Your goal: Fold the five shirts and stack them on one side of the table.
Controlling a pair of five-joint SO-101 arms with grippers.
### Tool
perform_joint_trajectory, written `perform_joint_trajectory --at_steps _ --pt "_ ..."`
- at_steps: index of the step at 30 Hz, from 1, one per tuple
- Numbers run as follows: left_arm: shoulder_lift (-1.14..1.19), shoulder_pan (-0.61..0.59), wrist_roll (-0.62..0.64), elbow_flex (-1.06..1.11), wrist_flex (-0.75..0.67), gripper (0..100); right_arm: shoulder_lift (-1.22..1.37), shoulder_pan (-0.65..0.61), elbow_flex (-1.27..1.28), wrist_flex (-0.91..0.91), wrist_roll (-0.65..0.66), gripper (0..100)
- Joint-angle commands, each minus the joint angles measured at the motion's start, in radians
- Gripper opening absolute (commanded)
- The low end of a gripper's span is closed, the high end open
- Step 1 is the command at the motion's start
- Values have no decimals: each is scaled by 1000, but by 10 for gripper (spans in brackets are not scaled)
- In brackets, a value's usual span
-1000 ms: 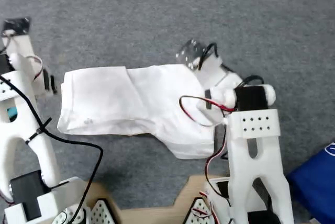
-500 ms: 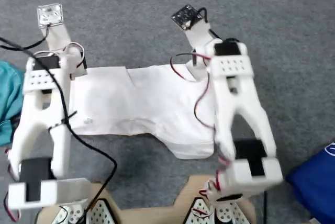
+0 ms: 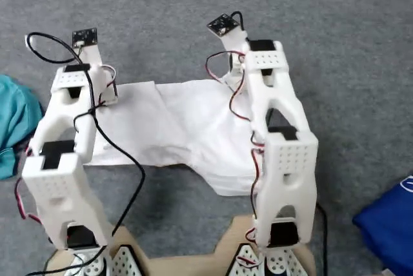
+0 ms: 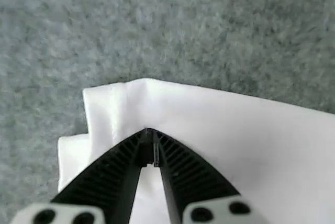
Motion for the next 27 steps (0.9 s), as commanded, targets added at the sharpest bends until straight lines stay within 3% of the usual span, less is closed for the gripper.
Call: perform_joint_trajectory --at_steps 1,7,17,22,27 --pt "96 -60 2 -219 101 20 101 48 -248 103 49 7" --pt "312 -132 -69 -560 318 20 312 74 -633 290 64 7" --pt "524 -138 -104 -1114 638 20 507 70 -1164 546 97 6" --pt "532 -81 -104 -1356 809 20 432 59 -1162 586 92 6" --pt "519 -25 -110 -1389 816 20 318 35 -1150 603 97 6"
